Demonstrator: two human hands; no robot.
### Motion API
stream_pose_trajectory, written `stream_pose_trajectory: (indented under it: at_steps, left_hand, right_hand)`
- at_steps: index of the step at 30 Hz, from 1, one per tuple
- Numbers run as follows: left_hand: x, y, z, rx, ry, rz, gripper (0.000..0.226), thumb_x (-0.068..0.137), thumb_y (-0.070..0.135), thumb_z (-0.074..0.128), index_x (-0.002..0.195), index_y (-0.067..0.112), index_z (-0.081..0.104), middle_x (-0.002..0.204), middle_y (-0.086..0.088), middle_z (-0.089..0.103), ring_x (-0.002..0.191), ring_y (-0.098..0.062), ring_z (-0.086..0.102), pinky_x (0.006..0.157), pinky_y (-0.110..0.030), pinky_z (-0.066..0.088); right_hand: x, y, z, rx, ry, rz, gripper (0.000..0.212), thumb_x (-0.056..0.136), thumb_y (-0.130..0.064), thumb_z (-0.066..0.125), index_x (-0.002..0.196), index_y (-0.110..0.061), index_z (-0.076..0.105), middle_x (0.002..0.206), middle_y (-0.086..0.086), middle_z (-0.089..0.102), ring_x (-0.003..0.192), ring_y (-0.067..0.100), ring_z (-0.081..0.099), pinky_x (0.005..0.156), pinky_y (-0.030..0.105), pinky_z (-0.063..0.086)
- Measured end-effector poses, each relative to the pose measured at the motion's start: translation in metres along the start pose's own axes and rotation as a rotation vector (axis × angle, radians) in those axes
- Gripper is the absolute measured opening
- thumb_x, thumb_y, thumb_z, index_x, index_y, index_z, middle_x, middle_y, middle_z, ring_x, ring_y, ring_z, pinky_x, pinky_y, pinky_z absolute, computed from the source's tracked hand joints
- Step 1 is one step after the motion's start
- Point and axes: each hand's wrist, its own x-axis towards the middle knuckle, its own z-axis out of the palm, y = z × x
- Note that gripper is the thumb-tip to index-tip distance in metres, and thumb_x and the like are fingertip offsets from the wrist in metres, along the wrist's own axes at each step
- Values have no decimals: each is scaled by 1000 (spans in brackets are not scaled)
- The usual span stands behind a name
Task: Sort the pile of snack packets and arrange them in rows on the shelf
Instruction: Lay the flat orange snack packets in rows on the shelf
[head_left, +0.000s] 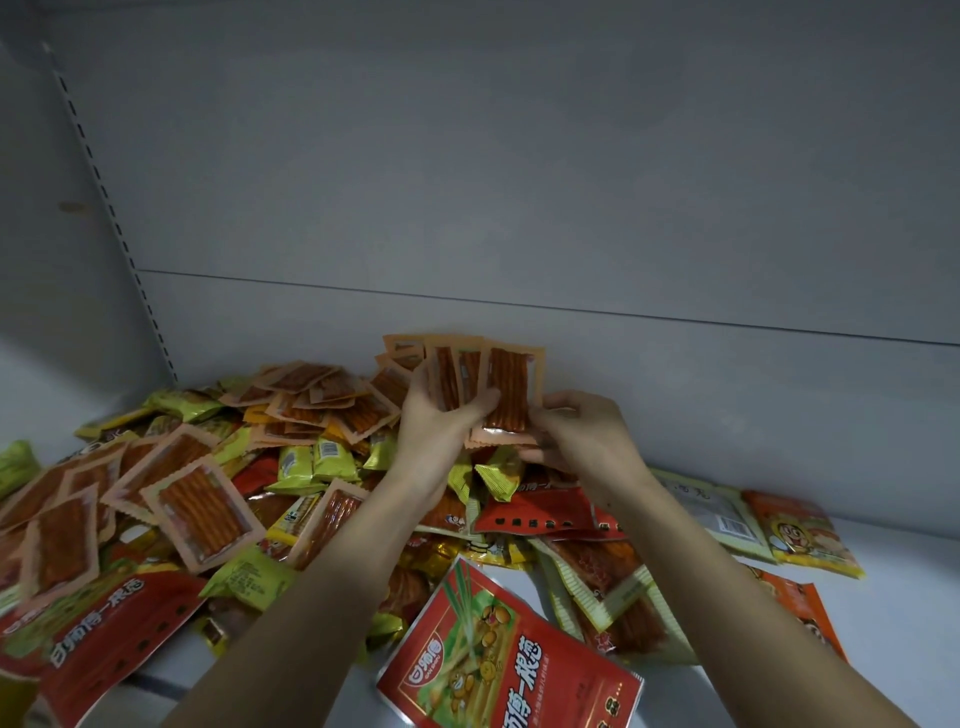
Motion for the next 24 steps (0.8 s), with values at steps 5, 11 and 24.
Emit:
stream_pose_trajectory:
  at_steps: [5,11,24]
  left_hand:
    - [1,-2,-12,12,47,-11,71,73,5,85,133,19,52,122,-2,70,116,-21,66,105,-52,49]
    - [1,1,-28,-16,68,-20,72,66,11,87,129,23,54,124,-2,69,118,-21,65,105,-54,48]
    - [-8,6,-38,-12,47,-9,63,78,-6,79,131,18,53,118,0,71,112,-14,68,106,-48,50]
  right_hand:
    - [15,8,-16,-404,135,-146,8,95,-16,62,93,-12,68,83,7,73,68,22,71,58,34,58]
    - [32,21,-44,-996,-120,-124,30,88,-23,70,117,-19,67,111,-2,68,100,15,63,79,26,48]
    - [28,27,-36,-883,247,-397,19,100,-16,52,106,-16,70,98,1,71,93,22,64,75,31,44]
